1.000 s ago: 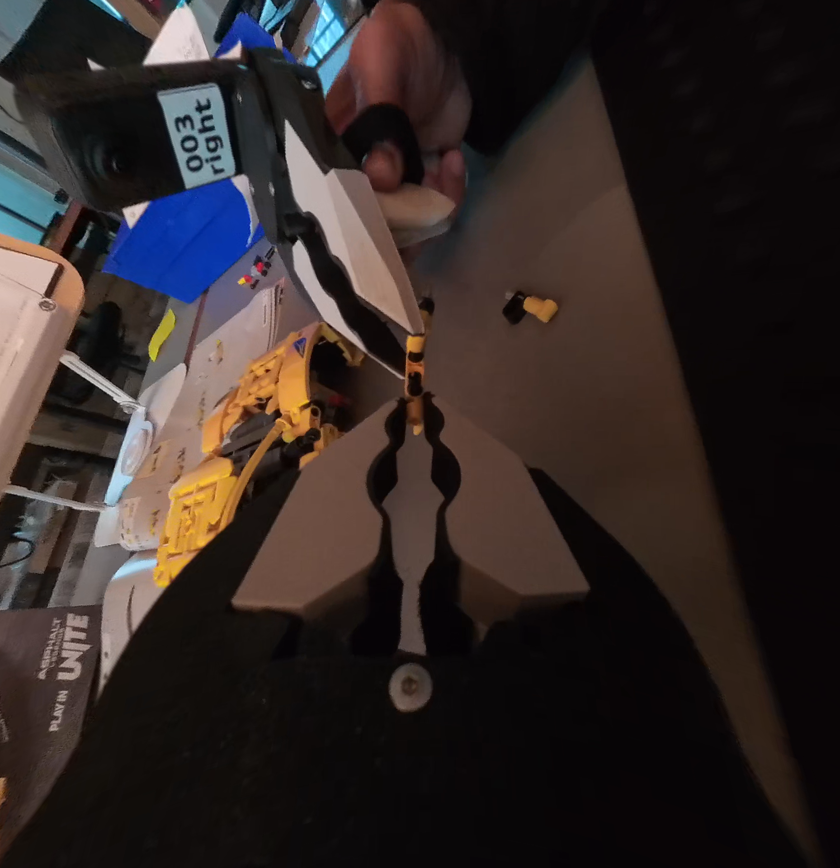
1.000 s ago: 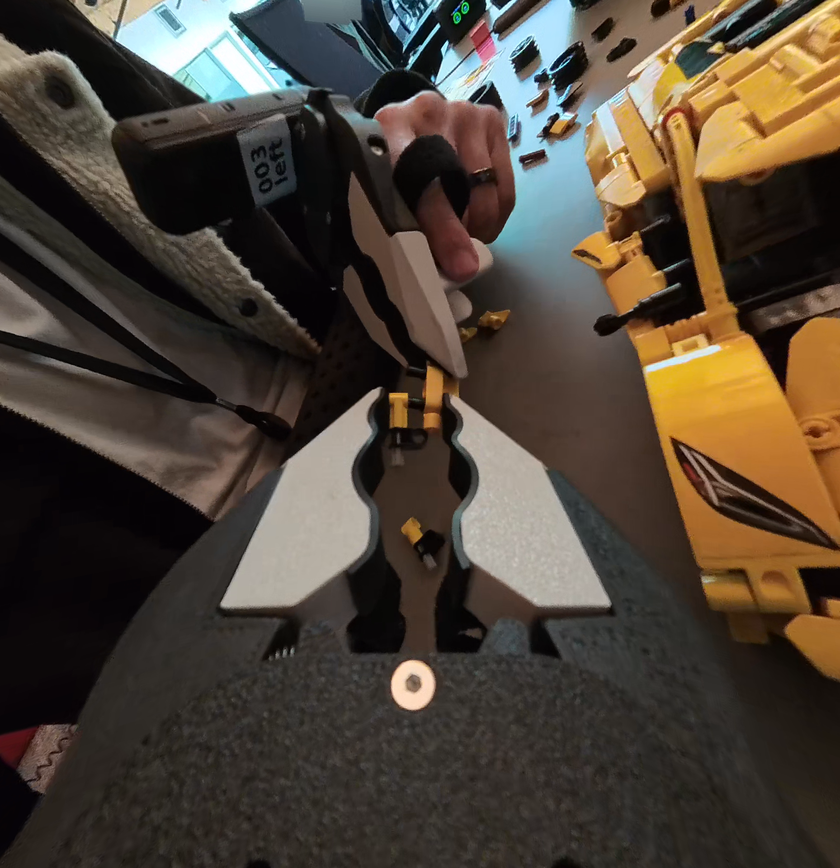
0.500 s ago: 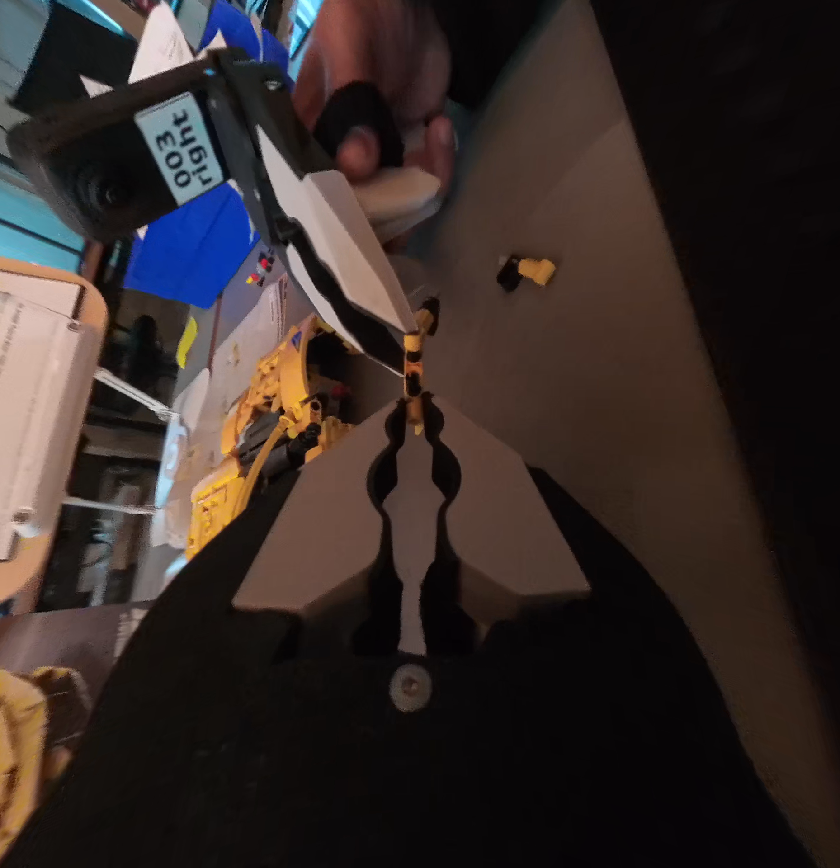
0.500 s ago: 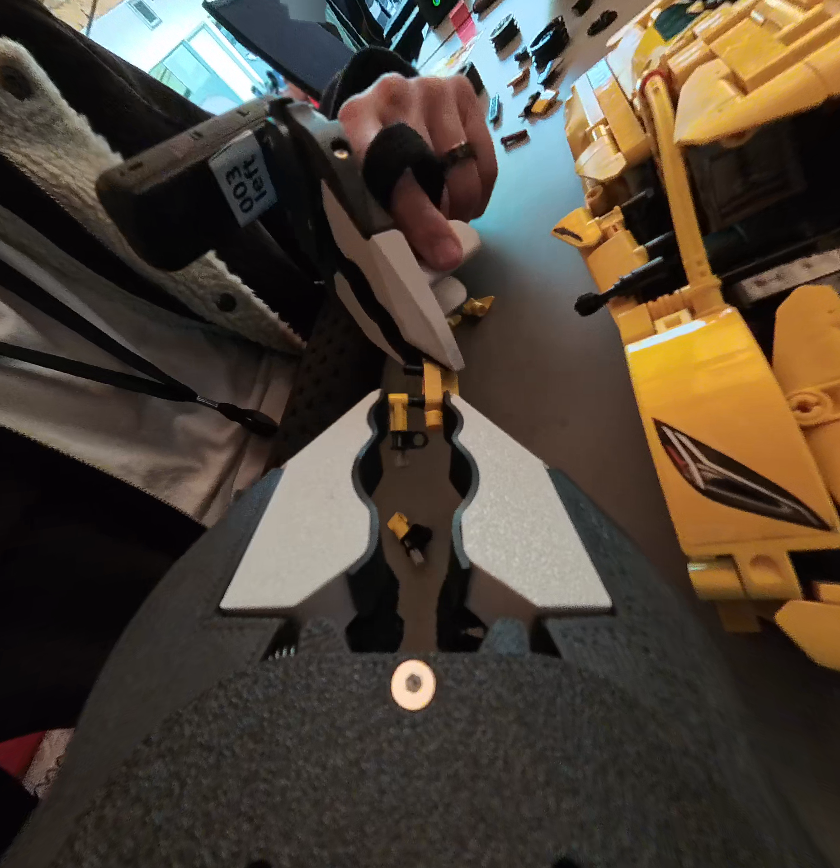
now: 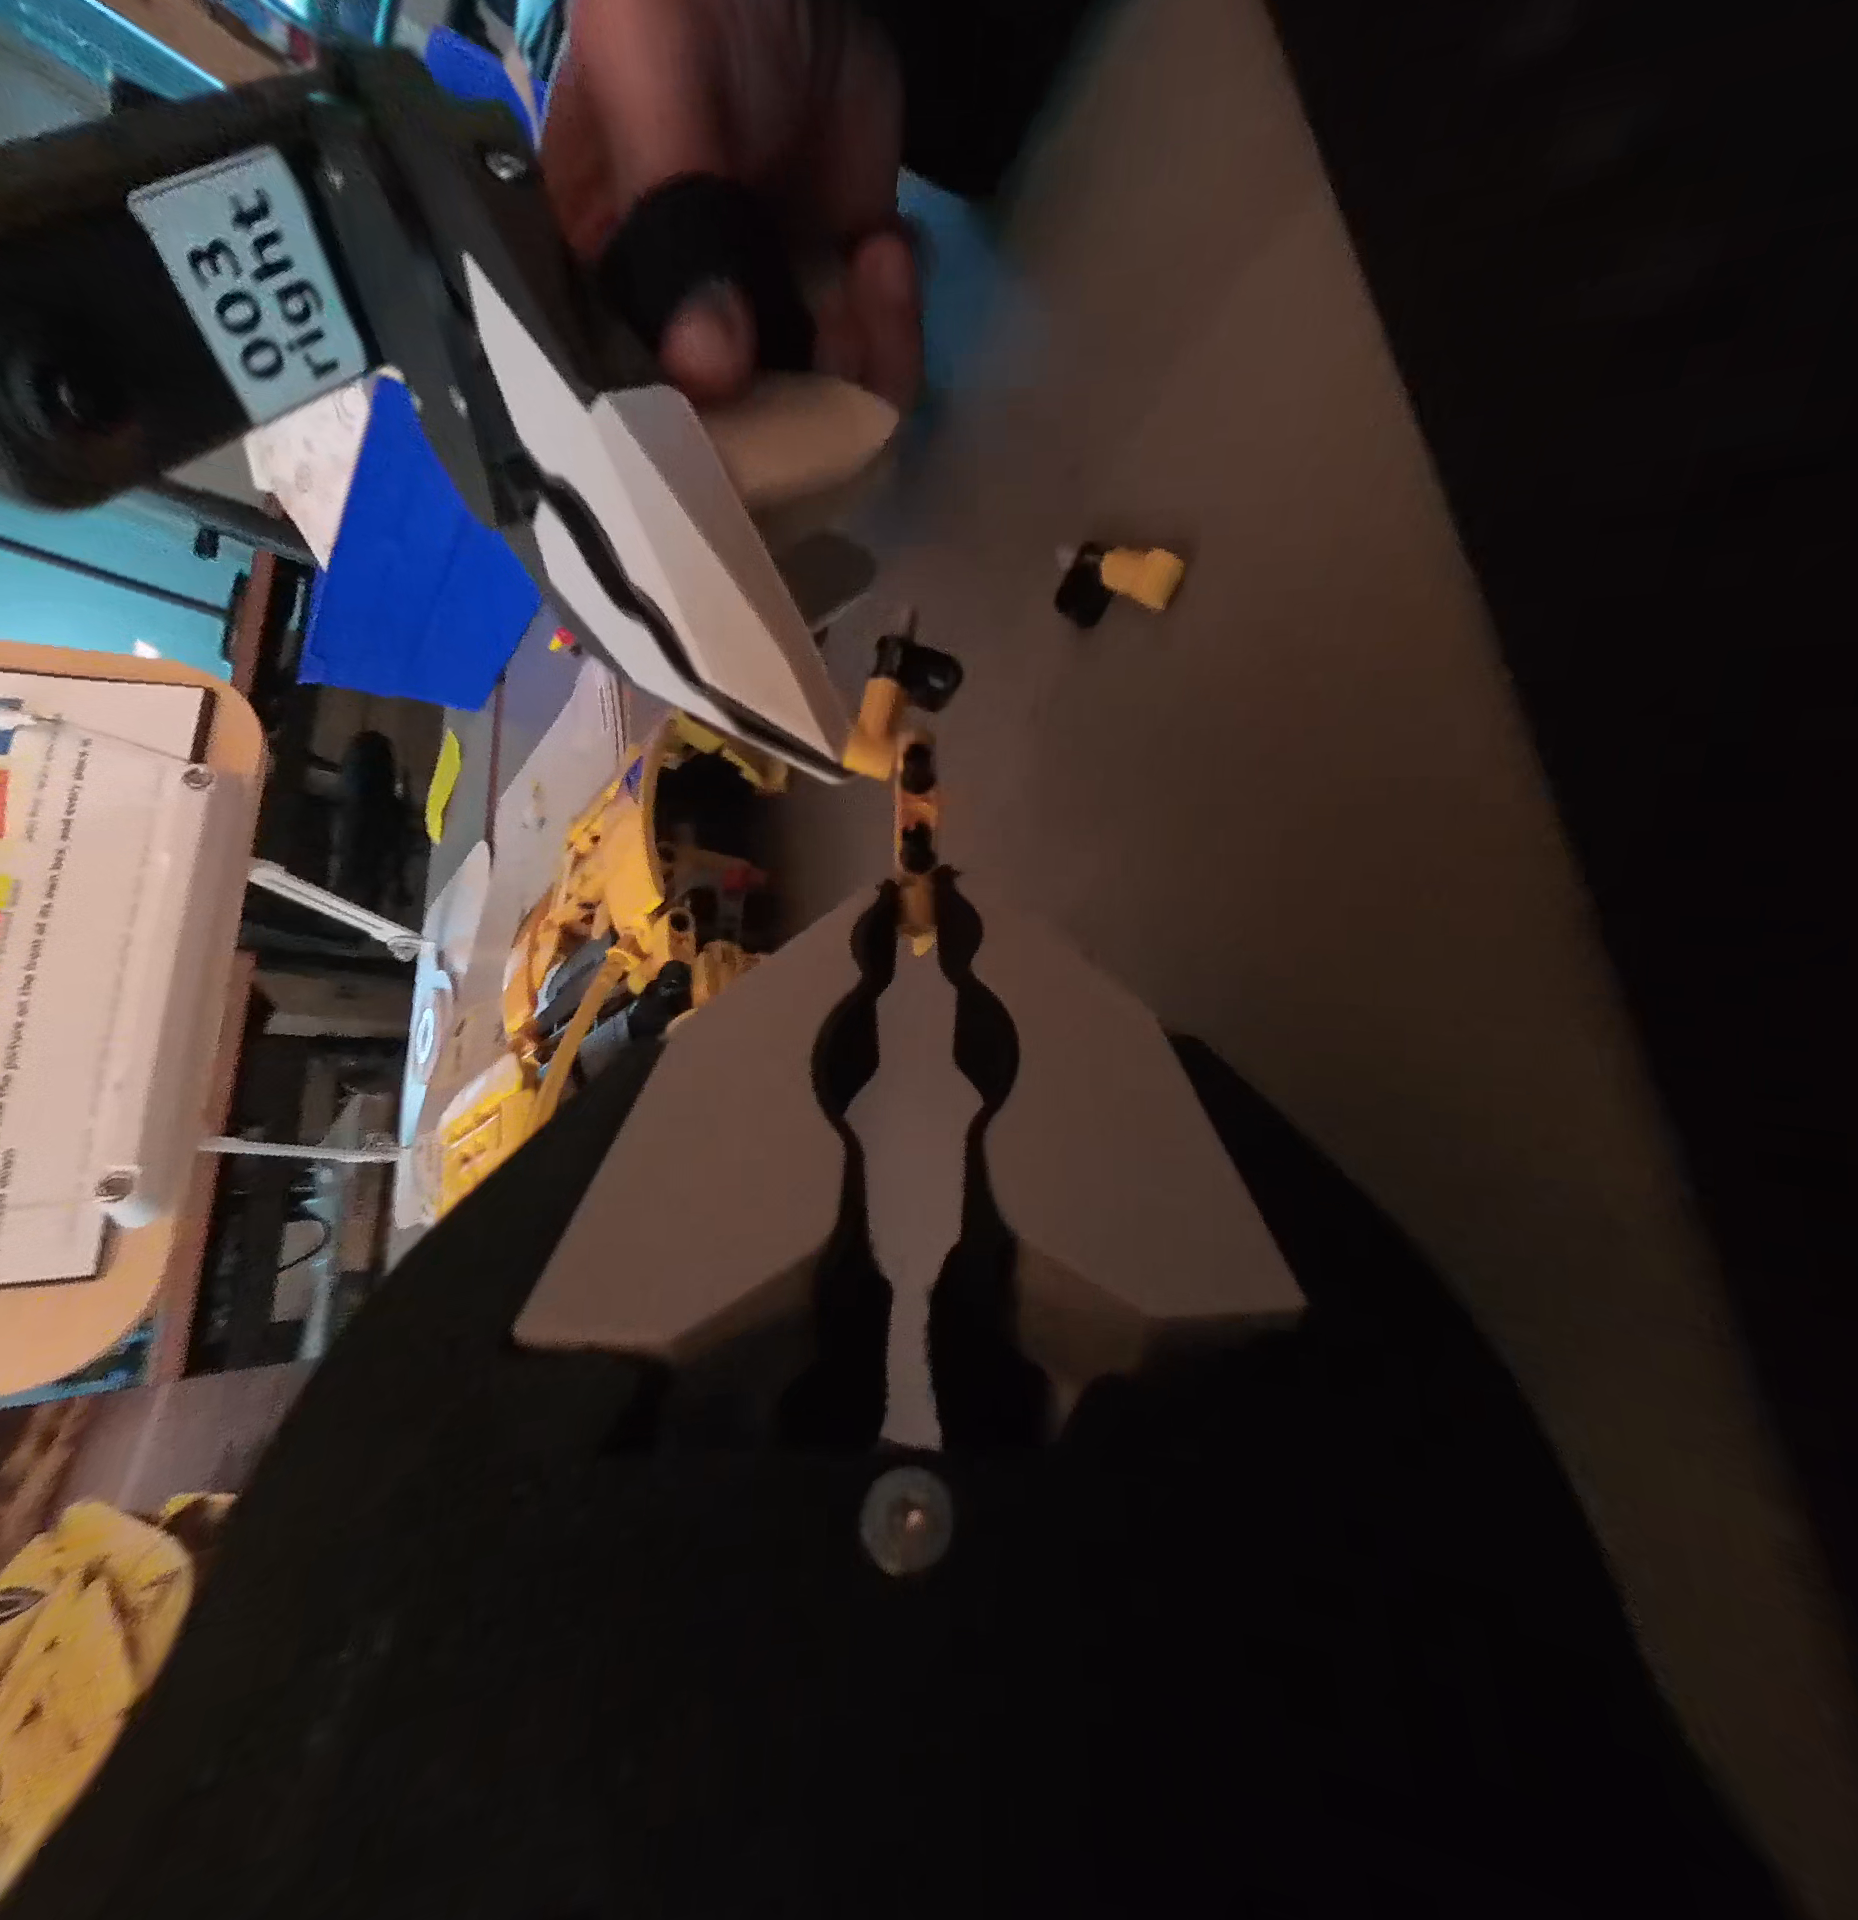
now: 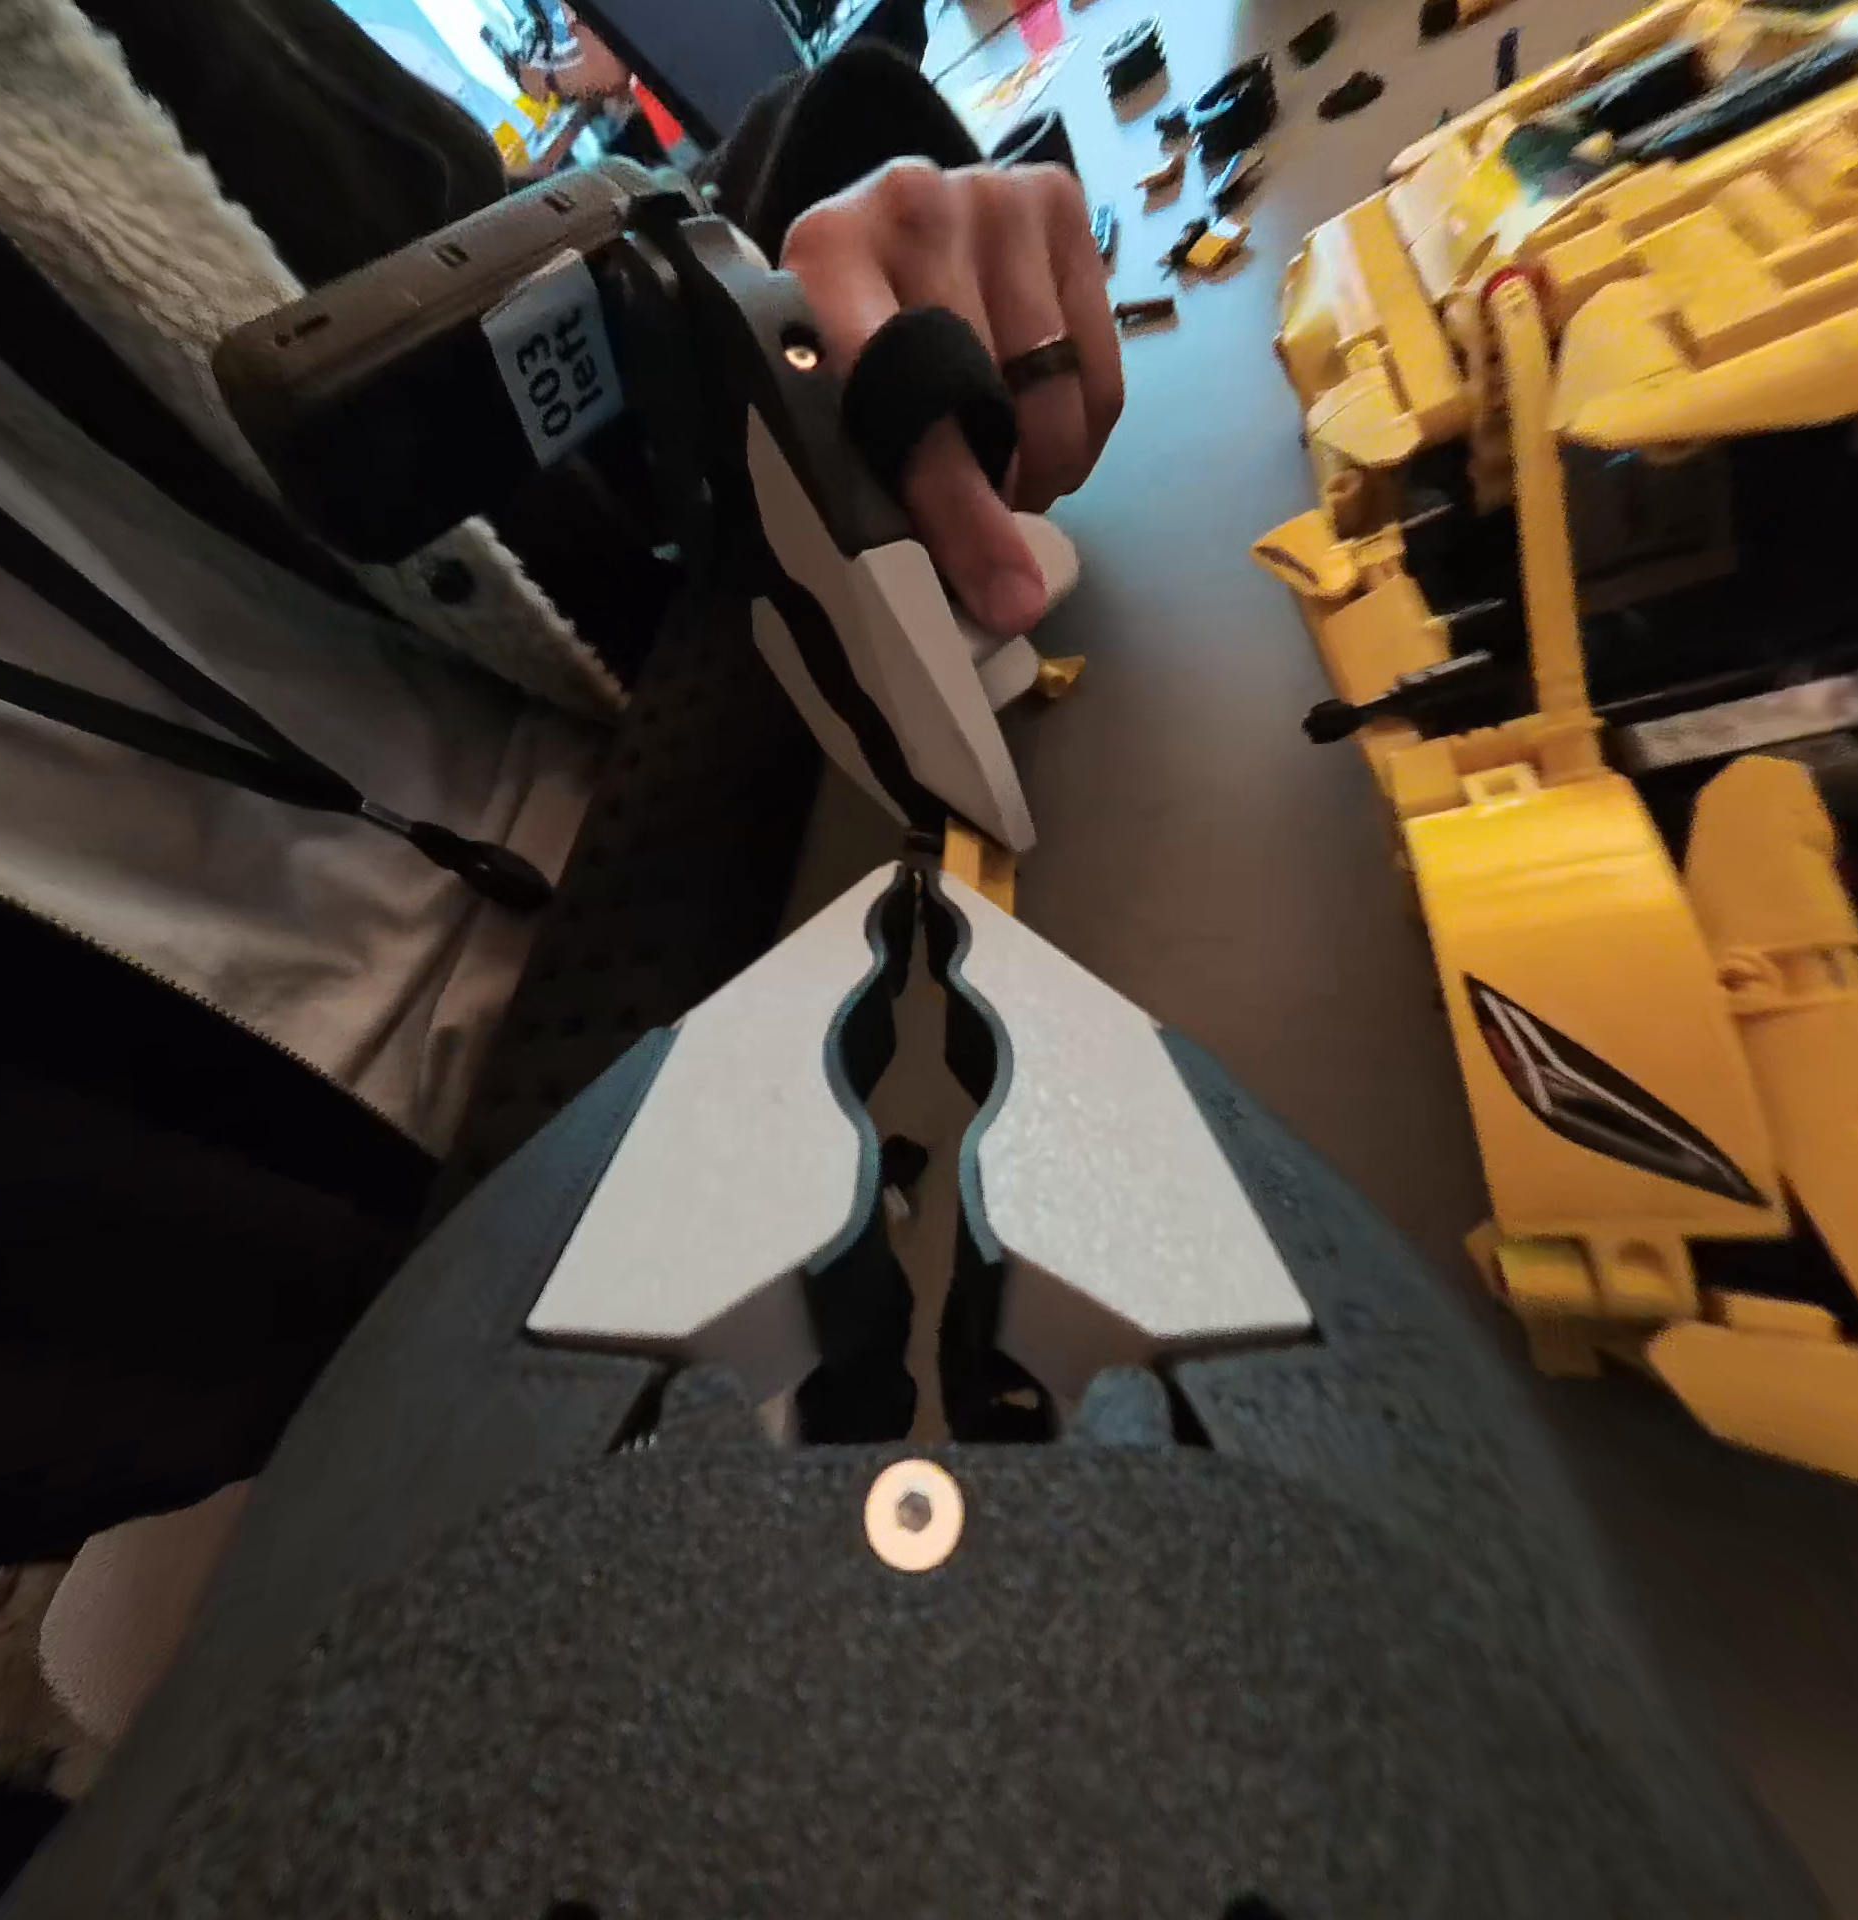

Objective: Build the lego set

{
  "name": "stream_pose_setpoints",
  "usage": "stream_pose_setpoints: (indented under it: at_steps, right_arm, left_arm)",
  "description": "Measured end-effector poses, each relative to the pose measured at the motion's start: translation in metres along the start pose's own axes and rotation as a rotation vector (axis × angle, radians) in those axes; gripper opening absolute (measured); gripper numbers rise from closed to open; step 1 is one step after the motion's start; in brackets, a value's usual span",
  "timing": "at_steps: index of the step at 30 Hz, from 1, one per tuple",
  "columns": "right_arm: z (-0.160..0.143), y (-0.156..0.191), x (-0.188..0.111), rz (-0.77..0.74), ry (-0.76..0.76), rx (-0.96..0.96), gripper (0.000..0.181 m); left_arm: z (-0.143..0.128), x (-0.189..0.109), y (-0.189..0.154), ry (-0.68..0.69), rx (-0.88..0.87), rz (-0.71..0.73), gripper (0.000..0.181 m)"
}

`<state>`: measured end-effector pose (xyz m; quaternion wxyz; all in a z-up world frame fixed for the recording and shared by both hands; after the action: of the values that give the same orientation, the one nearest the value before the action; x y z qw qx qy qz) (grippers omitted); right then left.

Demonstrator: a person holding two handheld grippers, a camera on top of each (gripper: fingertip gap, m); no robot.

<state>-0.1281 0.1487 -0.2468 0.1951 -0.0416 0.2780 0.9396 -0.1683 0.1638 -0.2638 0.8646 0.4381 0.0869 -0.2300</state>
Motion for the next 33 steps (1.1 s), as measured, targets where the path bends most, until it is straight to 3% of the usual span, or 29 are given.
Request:
stream_pose_setpoints:
  at_steps: [3,7,12,17,23,33]
  right_arm:
    - [0.007,-0.002,-0.006,-0.018,-0.050,-0.010,0.001]
    - [0.004,-0.006,-0.011,-0.072,-0.022,-0.028,0.003]
    - [-0.014,-0.012,-0.012,-0.168,0.075,-0.073,0.000]
    - [-0.022,-0.016,-0.010,-0.241,0.147,-0.146,0.016]
    - [-0.031,-0.007,0.002,-0.265,0.228,-0.210,0.022]
    - [-0.036,0.001,0.004,-0.589,0.286,-0.171,0.024]
  left_arm:
    - [-0.001,-0.003,0.004,-0.017,-0.090,-0.003,0.006]
    - [-0.019,-0.005,0.000,0.063,-0.109,-0.032,0.007]
    - [-0.021,-0.005,-0.002,0.072,-0.186,-0.057,0.007]
    - [-0.026,-0.008,-0.001,0.102,-0.217,-0.058,0.007]
    - [-0.030,-0.007,0.001,0.110,-0.238,-0.059,0.007]
    - [-0.036,-0.004,0.001,0.130,-0.242,-0.054,0.007]
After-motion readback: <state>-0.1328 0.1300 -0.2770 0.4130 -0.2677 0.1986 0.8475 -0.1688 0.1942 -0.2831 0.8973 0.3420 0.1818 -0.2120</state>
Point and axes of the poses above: each gripper's, where its closed fingertips meet, x out along the fingers, z out of its top, y = z × x across the jaws, the point moved 2 cm from there along -x, back along the fingers, and after that the axes turned 13 degrees about -y, right-handed, at the moved point
